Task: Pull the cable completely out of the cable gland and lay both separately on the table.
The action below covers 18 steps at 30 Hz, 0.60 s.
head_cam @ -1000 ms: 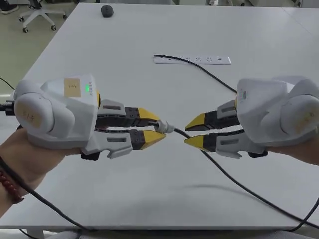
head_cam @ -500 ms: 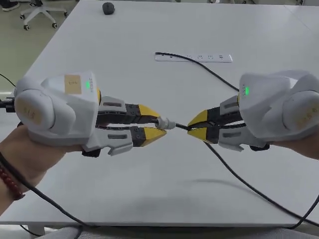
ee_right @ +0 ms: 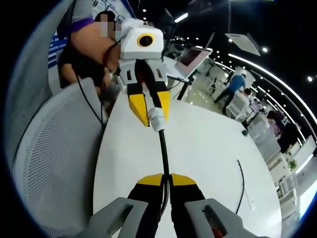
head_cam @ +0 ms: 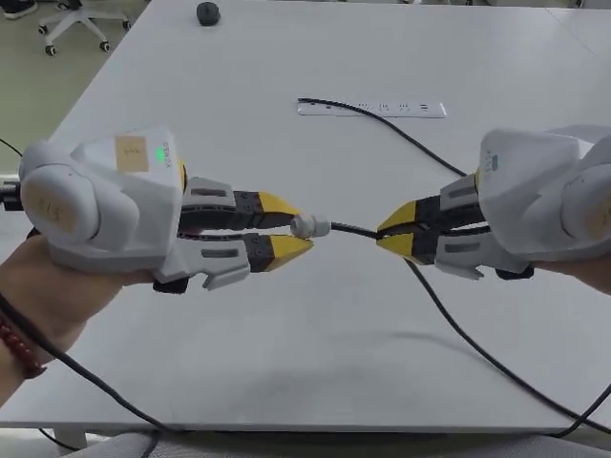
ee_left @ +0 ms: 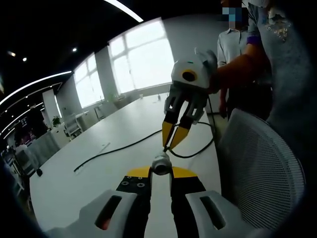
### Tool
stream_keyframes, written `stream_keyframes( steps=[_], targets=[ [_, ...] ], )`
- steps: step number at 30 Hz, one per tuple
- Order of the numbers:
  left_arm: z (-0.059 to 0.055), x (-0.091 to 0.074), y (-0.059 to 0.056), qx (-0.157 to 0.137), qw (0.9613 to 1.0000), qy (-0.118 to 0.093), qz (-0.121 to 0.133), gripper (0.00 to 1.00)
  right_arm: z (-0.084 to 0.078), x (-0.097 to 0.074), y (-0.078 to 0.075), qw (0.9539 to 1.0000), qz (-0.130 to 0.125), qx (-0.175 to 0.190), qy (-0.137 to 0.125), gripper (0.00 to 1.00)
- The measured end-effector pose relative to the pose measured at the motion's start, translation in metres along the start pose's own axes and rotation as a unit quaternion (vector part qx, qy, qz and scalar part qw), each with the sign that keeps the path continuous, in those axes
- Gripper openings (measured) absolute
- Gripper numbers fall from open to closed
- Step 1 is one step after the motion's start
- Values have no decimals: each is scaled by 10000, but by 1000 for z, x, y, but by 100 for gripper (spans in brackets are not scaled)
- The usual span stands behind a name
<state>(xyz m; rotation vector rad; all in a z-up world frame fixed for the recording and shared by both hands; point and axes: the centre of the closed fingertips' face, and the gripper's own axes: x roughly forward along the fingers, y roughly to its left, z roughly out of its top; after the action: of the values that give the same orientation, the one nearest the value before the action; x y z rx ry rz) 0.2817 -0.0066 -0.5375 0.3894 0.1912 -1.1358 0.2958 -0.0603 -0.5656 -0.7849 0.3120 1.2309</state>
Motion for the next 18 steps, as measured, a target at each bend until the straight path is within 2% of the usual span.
stream_keyframes(
  steps=[11,18],
  targets=[
    [-1,-3,6,-25,9999,8,129,14,-6,-3,-6,9999,-117,62,72,0],
    [2,-8,15,-35,9996,-28,267,14,-9,-6,-14,9995,-289,107,117,0]
  ],
)
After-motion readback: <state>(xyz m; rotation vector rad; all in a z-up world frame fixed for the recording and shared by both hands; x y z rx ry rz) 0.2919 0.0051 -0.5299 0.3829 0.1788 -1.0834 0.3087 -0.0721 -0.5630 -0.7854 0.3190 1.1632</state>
